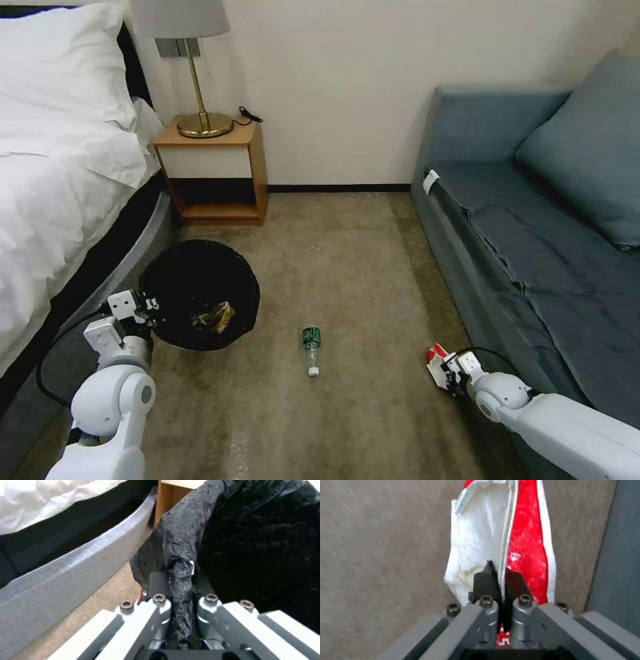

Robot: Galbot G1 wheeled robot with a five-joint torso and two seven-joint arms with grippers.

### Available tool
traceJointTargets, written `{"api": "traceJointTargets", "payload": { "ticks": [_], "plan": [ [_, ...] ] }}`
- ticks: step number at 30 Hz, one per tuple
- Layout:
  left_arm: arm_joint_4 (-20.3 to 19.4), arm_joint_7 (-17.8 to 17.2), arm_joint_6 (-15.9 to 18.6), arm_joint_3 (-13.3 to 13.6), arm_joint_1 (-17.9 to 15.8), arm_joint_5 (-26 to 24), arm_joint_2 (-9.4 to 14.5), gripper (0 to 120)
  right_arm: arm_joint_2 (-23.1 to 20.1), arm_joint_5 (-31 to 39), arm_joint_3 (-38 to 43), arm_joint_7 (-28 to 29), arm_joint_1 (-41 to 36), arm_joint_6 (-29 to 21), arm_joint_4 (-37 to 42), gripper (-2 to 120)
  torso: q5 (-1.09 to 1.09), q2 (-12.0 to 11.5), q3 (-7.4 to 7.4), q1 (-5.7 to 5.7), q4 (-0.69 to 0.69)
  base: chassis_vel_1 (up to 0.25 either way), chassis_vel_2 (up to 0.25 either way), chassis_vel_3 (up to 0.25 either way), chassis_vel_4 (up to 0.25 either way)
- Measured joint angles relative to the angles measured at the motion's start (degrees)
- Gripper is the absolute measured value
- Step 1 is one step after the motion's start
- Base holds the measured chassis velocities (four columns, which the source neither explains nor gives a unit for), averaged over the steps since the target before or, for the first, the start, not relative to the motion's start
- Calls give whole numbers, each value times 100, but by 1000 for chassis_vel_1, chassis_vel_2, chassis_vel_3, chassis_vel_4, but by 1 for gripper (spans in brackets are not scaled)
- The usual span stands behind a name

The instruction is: Pick up the trash bin, then pick up the garbage on the floor and place it into the trash bin.

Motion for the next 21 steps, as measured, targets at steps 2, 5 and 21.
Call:
{"api": "traceJointTargets", "payload": {
  "ticks": [2, 5, 21],
  "plan": [
    [0, 3, -3, 2, 5, 0, 0, 4, -23, 70, 46, 44, -2, 15, 115, 0, 0, 0, 0, 0, 0, 0, 0, 0, 0],
    [2, 6, -6, 8, 8, -1, 0, 4, -60, 187, 283, 146, -2, 106, 429, 0, 0, 0, 0, 0, 0, 0, 0, 0, 0],
    [-73, 15, 27, 49, -25, -29, 4, 4, -65, 1040, 650, 440, 816, 391, 2754, 0, 0, 0, 0, 0, 0, 0, 0, 0, 0]
  ]
}}
